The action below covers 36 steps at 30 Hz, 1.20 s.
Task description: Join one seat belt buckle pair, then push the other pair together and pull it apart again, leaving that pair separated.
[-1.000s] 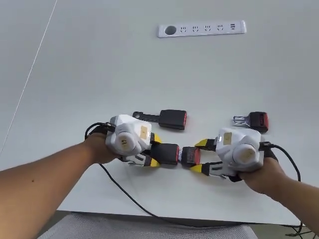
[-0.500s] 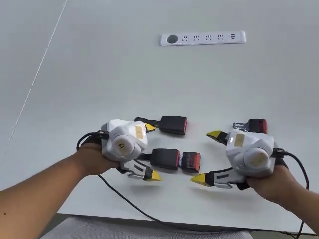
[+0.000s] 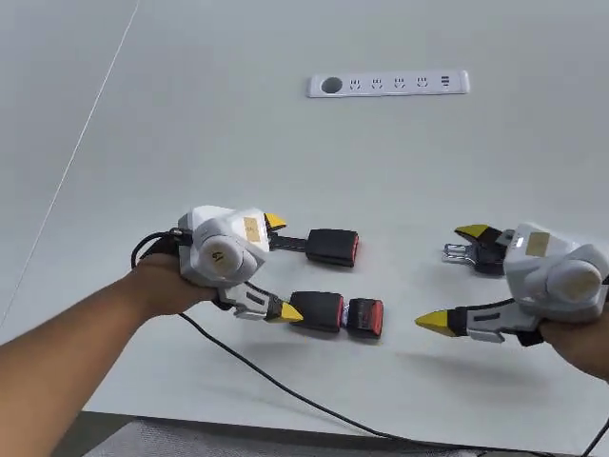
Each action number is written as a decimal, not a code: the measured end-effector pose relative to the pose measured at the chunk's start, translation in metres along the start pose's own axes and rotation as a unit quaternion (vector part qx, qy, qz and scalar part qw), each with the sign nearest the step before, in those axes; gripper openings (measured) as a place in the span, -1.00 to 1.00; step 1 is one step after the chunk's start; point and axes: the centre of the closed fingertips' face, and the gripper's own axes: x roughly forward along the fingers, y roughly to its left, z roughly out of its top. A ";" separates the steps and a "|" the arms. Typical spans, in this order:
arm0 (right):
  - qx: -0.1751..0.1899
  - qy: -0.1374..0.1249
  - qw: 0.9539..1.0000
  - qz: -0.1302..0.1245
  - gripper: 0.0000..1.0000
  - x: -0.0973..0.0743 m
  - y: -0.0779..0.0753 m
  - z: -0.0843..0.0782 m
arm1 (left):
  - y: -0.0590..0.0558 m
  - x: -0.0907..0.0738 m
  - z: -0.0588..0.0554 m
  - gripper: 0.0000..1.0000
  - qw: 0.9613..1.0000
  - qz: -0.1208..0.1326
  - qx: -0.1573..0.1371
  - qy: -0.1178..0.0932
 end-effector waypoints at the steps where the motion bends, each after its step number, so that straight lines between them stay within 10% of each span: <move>1: 0.001 0.004 1.000 -0.007 0.70 -0.005 -0.007 -0.001 | 0.007 -0.001 0.002 0.66 1.000 0.002 0.003 0.001; 18: 0.037 0.055 0.998 0.017 0.70 -0.018 -0.059 -0.052 | 0.042 0.029 0.014 0.51 1.000 -0.015 0.011 -0.011; 36: 0.036 0.074 0.990 0.116 0.27 -0.004 -0.058 -0.078 | 0.026 0.075 -0.001 0.29 0.997 -0.076 0.030 0.013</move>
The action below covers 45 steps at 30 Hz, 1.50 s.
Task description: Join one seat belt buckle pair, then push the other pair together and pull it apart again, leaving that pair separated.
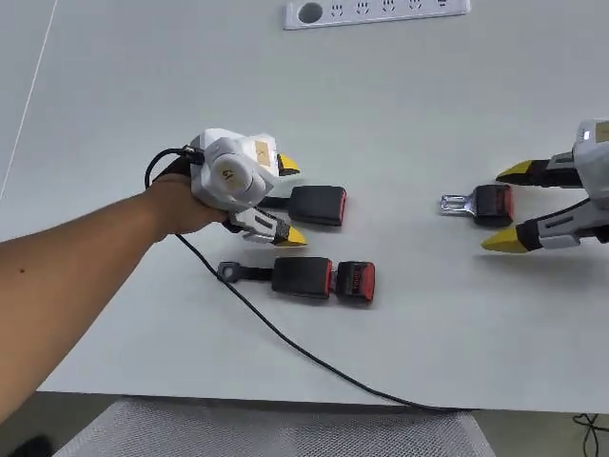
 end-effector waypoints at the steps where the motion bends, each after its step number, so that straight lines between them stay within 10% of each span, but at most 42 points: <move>1: 0.002 0.000 1.000 0.000 0.23 -0.002 -0.001 0.000 | 0.000 0.002 -0.001 0.28 1.000 0.000 0.004 0.003; 17: -0.038 0.019 0.999 -0.003 -0.28 -0.003 -0.012 -0.002 | 0.004 0.006 0.004 -0.26 1.000 -0.013 -0.010 -0.011; 45: -0.046 -0.004 0.999 0.015 -0.31 0.022 -0.005 0.015 | 0.005 0.005 0.002 -0.27 1.000 -0.011 -0.013 -0.011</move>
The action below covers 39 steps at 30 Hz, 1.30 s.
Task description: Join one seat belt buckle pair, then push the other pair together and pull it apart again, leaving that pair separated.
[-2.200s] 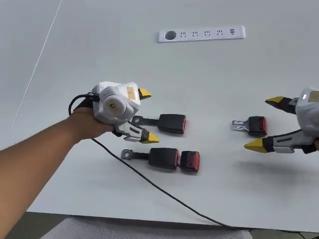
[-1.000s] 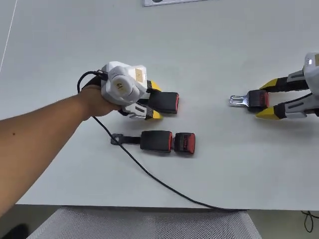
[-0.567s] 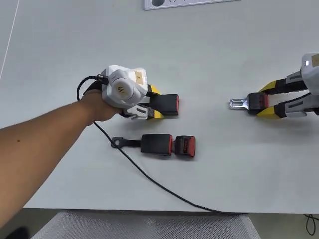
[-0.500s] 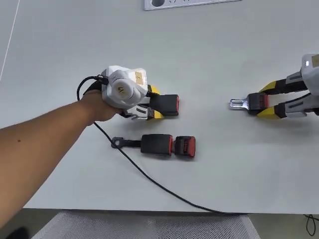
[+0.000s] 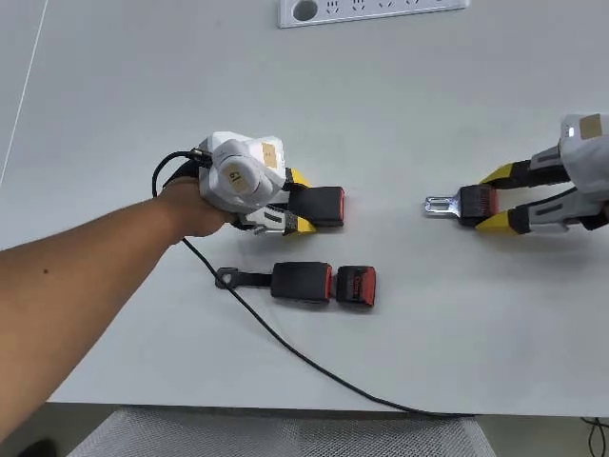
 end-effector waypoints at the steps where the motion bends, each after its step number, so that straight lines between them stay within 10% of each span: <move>1: 0.000 -0.006 1.000 0.000 -0.31 0.003 0.001 0.003 | 0.000 0.000 0.000 -0.27 1.000 0.000 0.000 0.000; 21: 0.005 -0.065 0.998 0.005 -0.32 0.066 0.027 0.057 | -0.002 0.001 0.000 -0.27 1.000 -0.003 0.008 0.018; 39: -0.008 -0.024 1.000 -0.007 -0.32 0.084 0.034 0.075 | -0.003 0.002 -0.001 -0.29 0.999 -0.017 0.034 0.037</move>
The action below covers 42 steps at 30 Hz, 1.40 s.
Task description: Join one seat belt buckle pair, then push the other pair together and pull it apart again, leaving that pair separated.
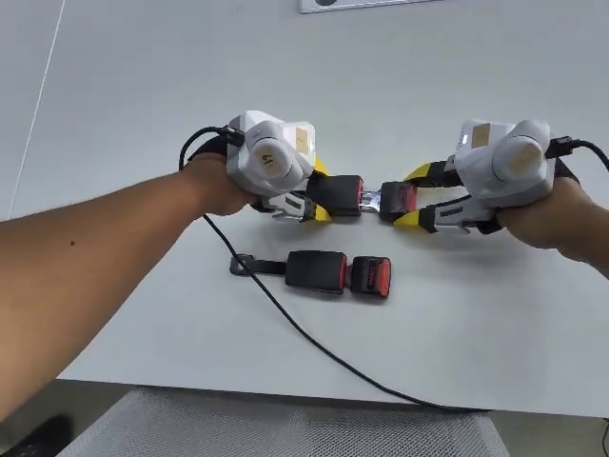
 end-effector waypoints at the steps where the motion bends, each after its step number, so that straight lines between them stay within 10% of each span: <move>1: 0.000 0.000 1.000 0.000 -0.32 0.000 0.001 0.000 | 0.000 0.000 0.000 -0.29 1.000 -0.001 0.005 0.000; 42: 0.025 0.046 0.999 -0.008 -0.34 0.013 -0.003 0.017 | -0.001 0.000 0.001 -0.33 0.998 -0.040 0.040 0.032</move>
